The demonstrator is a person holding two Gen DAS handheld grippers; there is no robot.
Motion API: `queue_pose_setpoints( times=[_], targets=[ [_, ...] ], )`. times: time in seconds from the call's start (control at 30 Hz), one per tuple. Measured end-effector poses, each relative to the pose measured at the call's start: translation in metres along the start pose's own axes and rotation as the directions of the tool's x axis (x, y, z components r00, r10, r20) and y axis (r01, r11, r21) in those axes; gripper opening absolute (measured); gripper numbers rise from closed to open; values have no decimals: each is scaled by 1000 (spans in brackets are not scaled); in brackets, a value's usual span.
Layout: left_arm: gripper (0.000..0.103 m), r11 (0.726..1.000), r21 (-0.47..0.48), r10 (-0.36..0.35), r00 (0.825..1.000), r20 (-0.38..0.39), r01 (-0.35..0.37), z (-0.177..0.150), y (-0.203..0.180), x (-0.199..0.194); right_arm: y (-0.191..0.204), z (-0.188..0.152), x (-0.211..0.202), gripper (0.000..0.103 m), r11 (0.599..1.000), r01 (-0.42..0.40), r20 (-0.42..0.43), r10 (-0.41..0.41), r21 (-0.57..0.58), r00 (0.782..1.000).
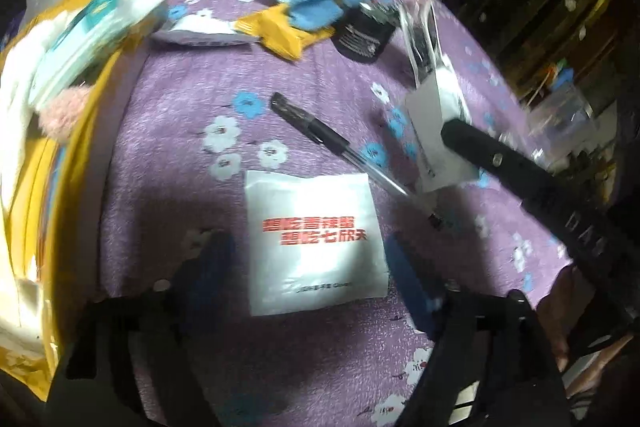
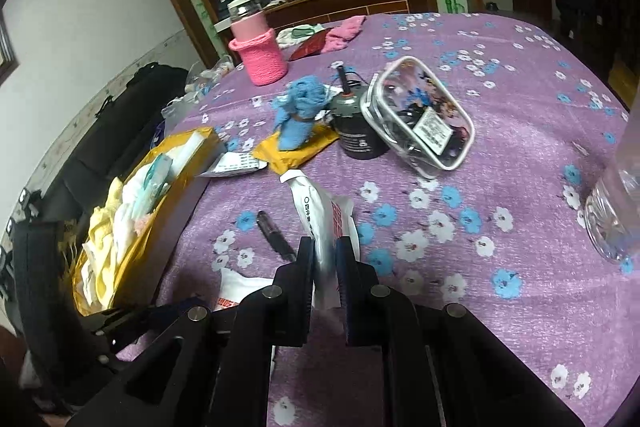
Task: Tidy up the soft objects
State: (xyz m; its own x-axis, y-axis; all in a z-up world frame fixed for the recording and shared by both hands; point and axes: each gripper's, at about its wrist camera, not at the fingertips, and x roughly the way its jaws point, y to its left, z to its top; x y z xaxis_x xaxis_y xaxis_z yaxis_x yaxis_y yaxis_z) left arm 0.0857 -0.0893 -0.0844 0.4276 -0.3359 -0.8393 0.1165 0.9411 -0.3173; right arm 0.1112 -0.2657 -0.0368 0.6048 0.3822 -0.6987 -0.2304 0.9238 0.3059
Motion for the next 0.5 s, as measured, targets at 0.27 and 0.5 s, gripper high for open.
queue_pose_setpoints(
  times=[0.27,0.5],
  targets=[
    [54,950,229,195,977,87,-210,-5,-33,21,-5,0,-3,11,1000,-2,4,2,0,1000],
    [5,978,166,124,991,40,-129,1,5,1,-3,1,-1,11,1000,-11,-1,11,-5,1000]
  ],
)
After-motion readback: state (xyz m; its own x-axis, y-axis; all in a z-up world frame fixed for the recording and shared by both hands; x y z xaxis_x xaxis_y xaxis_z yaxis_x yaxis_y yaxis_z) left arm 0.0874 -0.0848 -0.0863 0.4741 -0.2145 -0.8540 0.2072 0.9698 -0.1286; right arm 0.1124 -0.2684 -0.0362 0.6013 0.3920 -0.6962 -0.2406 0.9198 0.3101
